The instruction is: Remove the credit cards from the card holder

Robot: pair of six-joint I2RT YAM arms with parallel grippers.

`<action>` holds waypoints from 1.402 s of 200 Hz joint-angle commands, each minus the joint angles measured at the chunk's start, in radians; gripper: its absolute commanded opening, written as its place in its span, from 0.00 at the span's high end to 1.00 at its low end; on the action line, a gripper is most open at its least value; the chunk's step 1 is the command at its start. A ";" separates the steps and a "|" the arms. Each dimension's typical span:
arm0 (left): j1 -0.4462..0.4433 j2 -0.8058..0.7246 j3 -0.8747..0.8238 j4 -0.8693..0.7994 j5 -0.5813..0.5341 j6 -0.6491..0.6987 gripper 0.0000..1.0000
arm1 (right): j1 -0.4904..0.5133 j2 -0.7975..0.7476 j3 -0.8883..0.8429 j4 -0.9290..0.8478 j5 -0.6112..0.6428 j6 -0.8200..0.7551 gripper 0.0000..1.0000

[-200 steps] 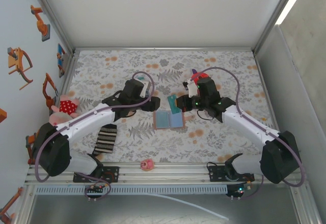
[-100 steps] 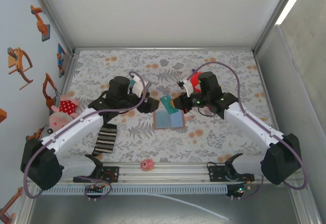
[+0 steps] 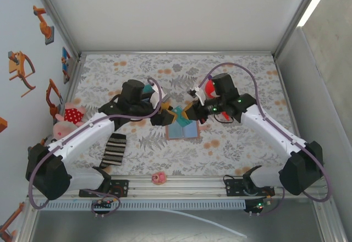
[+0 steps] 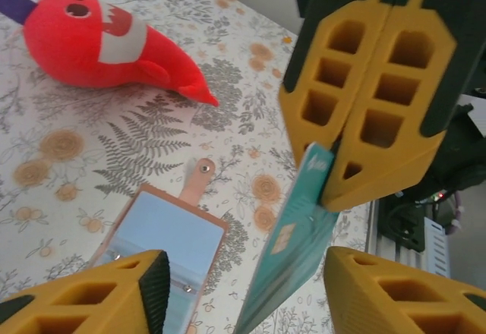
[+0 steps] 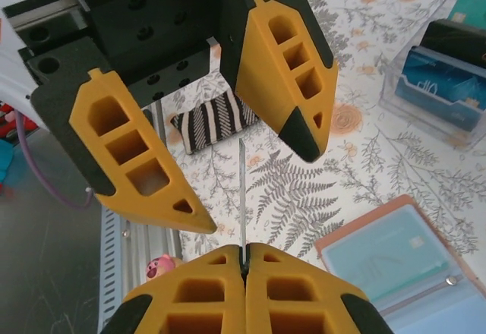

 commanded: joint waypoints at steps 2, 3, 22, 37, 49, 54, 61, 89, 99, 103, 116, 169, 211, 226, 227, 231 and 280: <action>-0.020 0.020 0.040 -0.015 0.069 0.044 0.53 | 0.010 0.023 0.047 -0.053 -0.042 -0.051 1.00; -0.020 0.020 0.040 -0.016 0.069 0.045 0.53 | 0.010 0.023 0.047 -0.053 -0.042 -0.050 1.00; -0.031 0.035 0.054 -0.040 0.071 0.061 0.69 | 0.010 0.029 0.052 -0.052 -0.040 -0.052 1.00; -0.034 0.037 0.057 -0.050 0.074 0.067 0.85 | 0.010 0.028 0.053 -0.047 -0.041 -0.051 1.00; -0.037 0.031 0.053 -0.048 0.078 0.066 0.95 | 0.010 0.024 0.053 -0.045 -0.035 -0.049 1.00; -0.036 0.026 0.050 -0.046 0.078 0.063 0.98 | 0.010 0.022 0.053 -0.043 -0.028 -0.047 1.00; -0.036 0.018 0.041 -0.039 0.077 0.059 1.00 | 0.010 0.016 0.049 -0.038 -0.015 -0.040 1.00; -0.022 -0.050 -0.022 0.016 0.056 0.020 1.00 | 0.007 -0.034 -0.002 0.034 0.077 0.025 0.71; -0.011 -0.088 -0.055 0.051 0.033 -0.010 1.00 | 0.004 -0.063 -0.030 0.075 0.114 0.062 0.64; -0.007 -0.105 -0.069 0.068 0.020 -0.023 1.00 | 0.002 -0.073 -0.043 0.092 0.124 0.074 0.63; 0.001 -0.166 -0.120 0.132 -0.041 -0.069 1.00 | -0.003 -0.121 -0.089 0.168 0.171 0.147 0.58; 0.005 -0.366 -0.294 0.433 -0.299 -0.346 1.00 | -0.010 -0.216 -0.332 0.670 0.239 0.582 0.53; 0.006 -0.412 -0.361 0.600 -0.339 -0.503 1.00 | 0.002 -0.156 -0.387 0.987 0.153 0.762 0.54; 0.006 -0.400 -0.360 0.635 -0.306 -0.538 1.00 | 0.007 -0.117 -0.375 1.060 0.123 0.790 0.54; 0.006 -0.399 -0.361 0.638 -0.306 -0.540 1.00 | 0.007 -0.116 -0.375 1.065 0.121 0.792 0.54; 0.006 -0.395 -0.362 0.648 -0.300 -0.549 1.00 | 0.009 -0.105 -0.371 1.084 0.113 0.800 0.54; 0.006 -0.345 -0.375 0.760 -0.265 -0.617 1.00 | 0.032 -0.018 -0.320 1.224 0.045 0.853 0.54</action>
